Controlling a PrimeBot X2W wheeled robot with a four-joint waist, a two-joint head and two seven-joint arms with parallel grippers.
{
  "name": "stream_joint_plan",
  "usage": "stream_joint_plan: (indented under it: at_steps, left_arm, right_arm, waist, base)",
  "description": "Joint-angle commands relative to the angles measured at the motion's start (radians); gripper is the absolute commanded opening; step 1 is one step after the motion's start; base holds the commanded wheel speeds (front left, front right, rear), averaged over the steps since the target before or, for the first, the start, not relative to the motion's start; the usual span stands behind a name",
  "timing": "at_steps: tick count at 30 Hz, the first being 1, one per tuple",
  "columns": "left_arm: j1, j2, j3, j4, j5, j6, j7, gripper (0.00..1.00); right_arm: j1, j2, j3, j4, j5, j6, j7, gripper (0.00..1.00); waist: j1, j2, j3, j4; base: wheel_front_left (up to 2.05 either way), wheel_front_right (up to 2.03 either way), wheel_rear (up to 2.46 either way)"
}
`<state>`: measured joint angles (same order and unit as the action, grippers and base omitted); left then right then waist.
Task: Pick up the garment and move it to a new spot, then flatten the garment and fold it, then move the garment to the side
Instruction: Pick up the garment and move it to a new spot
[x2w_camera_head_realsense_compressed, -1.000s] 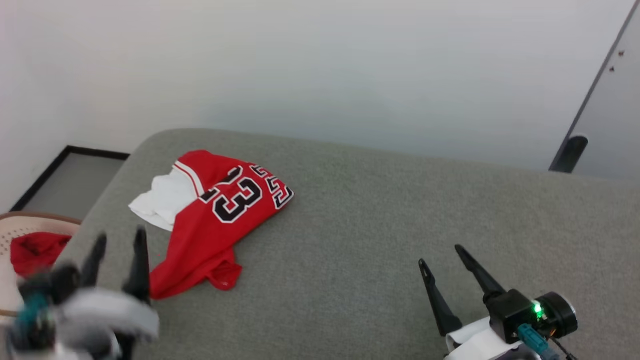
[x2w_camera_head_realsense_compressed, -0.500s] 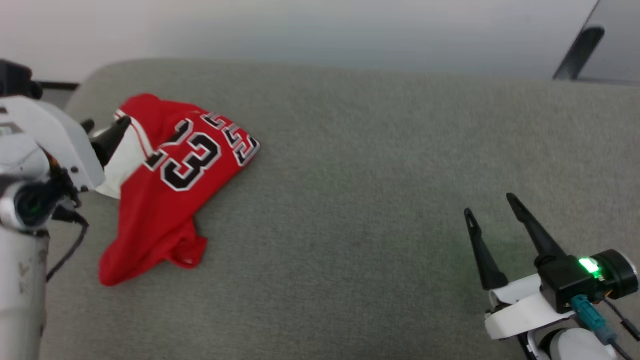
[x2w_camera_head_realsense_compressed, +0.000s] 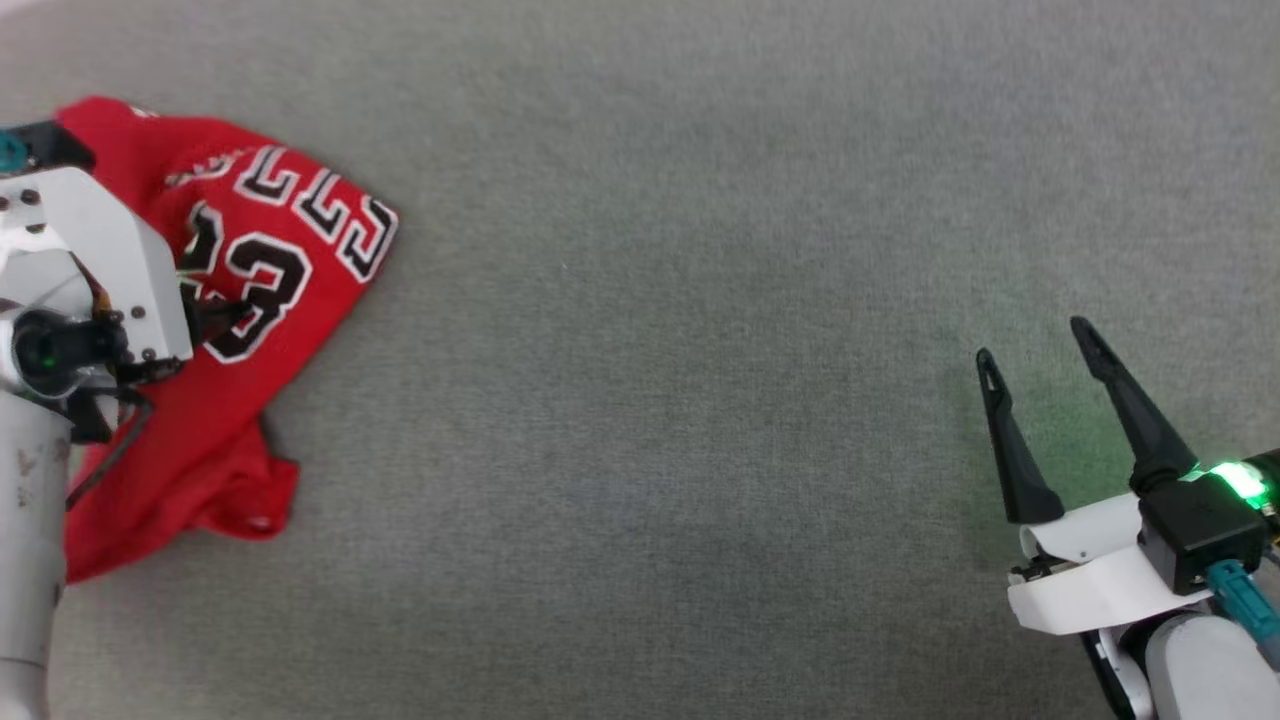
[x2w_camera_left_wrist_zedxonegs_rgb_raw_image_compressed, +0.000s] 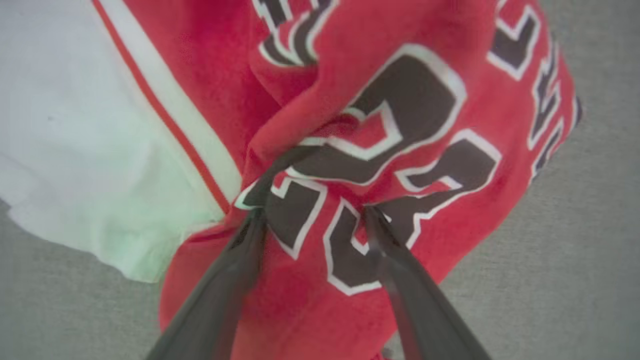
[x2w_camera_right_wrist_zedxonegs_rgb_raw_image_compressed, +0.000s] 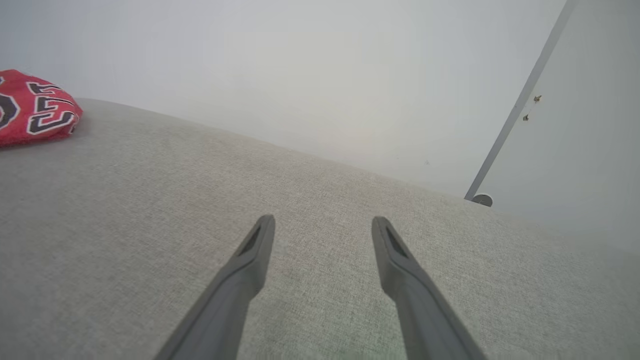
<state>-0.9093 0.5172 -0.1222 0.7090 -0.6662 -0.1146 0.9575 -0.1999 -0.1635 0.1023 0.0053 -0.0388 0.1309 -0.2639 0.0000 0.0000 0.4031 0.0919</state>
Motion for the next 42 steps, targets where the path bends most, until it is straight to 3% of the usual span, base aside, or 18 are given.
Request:
stream_joint_plan:
  at_steps: [1, 11, 12, 13, 14, 22, 30, 36, 42]
  left_arm:
    - [-0.016, 0.002, -0.005, 0.016, 0.007, -0.003, 0.0, 1.0]
    - [-0.02, -0.068, -0.028, 0.174, -0.006, 0.017, -0.014, 0.97]
    - [-0.021, -0.075, -0.025, 0.185, -0.01, 0.022, -0.019, 0.42]
    - [-0.026, -0.077, -0.024, 0.189, -0.01, 0.022, -0.031, 0.11]
    - [-0.037, -0.072, -0.017, 0.192, -0.011, 0.026, -0.048, 0.0]
    - [-0.14, -0.003, 0.03, 0.178, -0.015, 0.028, -0.16, 0.0]
    - [-0.222, 0.04, -0.018, 0.108, 0.047, 0.004, -0.272, 0.0]
    - [-0.274, 0.032, -0.074, 0.046, 0.088, -0.008, -0.311, 0.0]
    - [-0.251, -0.004, -0.137, -0.045, 0.068, -0.014, -0.254, 0.0]
  right_arm:
    - [-0.017, -0.004, -0.004, -0.009, 0.001, 0.0, -0.001, 1.0]
    - [-0.031, -0.004, -0.026, -0.037, 0.004, 0.0, 0.008, 1.0]
    - [-0.032, -0.002, -0.028, -0.036, 0.004, 0.0, 0.008, 1.0]
    - [-0.033, -0.001, -0.029, -0.035, 0.006, 0.0, 0.008, 1.0]
    - [-0.034, 0.002, -0.031, -0.033, 0.01, 0.0, 0.007, 1.0]
    - [-0.012, 0.024, -0.025, 0.008, 0.016, 0.0, 0.002, 1.0]
    - [0.032, 0.061, -0.016, 0.069, 0.024, 0.0, -0.002, 1.0]
    - [0.057, 0.083, -0.01, 0.094, 0.034, 0.0, -0.003, 1.0]
    - [0.077, 0.093, -0.03, 0.108, 0.029, 0.0, -0.003, 1.0]
  waist:
    - [0.0, 0.0, 0.075, -0.042]
    - [0.0, 0.0, 0.131, -0.046]
    - [0.0, 0.0, 0.13, -0.044]
    - [0.0, 0.0, 0.128, -0.042]
    - [0.0, 0.0, 0.124, -0.04]
    - [0.0, 0.0, 0.027, -0.03]
    - [0.0, 0.0, -0.128, -0.019]
    - [0.0, 0.0, -0.24, -0.017]
    - [0.0, 0.0, -0.317, -0.04]
  base:
    - [0.0, 0.0, 0.0]
    - [0.0, 0.0, 0.0]
    - [0.0, 0.0, 0.0]
    - [0.0, 0.0, 0.0]
    - [0.0, 0.0, 0.0]
    - [0.0, 0.0, 0.0]
    - [0.0, 0.0, 0.0]
    - [0.0, 0.0, 0.0]
    - [0.0, 0.0, 0.0]
